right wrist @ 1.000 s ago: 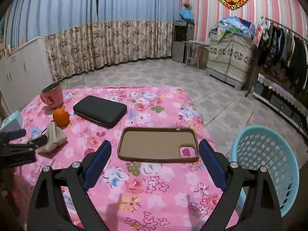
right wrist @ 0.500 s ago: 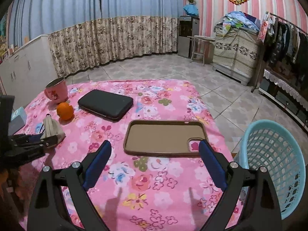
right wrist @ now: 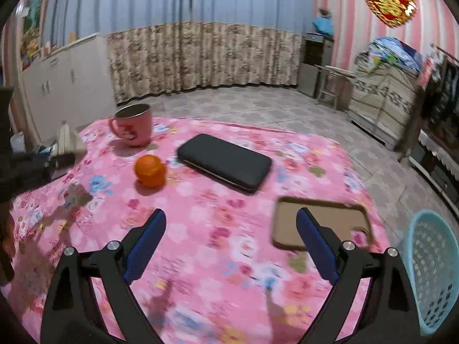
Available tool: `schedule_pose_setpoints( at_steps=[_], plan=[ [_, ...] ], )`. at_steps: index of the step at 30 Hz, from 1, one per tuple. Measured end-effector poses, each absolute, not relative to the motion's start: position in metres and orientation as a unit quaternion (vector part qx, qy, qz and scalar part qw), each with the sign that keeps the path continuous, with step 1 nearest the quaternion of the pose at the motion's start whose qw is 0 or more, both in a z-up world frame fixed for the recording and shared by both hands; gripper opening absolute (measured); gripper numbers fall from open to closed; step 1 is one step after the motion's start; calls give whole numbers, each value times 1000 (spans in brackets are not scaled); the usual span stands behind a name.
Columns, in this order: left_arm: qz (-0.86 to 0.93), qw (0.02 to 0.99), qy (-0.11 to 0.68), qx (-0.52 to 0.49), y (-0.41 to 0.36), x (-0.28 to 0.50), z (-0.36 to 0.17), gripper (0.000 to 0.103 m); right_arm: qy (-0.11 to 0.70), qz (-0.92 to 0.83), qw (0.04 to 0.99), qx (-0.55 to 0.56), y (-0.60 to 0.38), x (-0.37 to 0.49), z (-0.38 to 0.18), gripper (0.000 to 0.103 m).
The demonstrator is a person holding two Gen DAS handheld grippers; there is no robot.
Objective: Collect trash
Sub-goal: 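Grasp the beige drawstring bag with the left tool while the right tool grasps the orange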
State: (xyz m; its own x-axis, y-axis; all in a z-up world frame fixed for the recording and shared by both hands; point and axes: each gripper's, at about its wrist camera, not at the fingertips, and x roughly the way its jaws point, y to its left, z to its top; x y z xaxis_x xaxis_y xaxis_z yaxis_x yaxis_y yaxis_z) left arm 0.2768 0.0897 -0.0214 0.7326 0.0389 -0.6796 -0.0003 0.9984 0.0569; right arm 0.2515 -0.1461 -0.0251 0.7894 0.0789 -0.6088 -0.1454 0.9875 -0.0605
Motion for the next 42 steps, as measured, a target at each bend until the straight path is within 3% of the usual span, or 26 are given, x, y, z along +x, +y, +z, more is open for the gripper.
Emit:
schedule_pose_setpoints(
  at_steps=[9,15,21,23,25,28,31,42],
  plan=[
    [53,933,354,22,142,295,-17,30,329,87,937,-77,-85,298,-32,90],
    [55,925,372,-57,179,293,-26,30,344,91,931,-84,-62,323,-46,90],
    [81,918,383,-64,194,281,-35,30,357,98,924,-92,-46,338,-59,88],
    [85,915,386,-78,201,277,-35,30,366,101,920,-94,-43,345,-62,78],
    [89,915,384,-83,206,271,-34,30,375,106,917,-89,-40,350,-67,75],
    [99,917,378,-80,209,268,-32,30,386,123,910,-87,-37,353,-72,52],
    [97,916,378,-96,214,270,-34,30,381,128,911,-89,-35,350,-71,45],
    [99,918,375,-84,208,270,-32,30,346,129,926,-83,-58,322,-40,41]
  ],
)
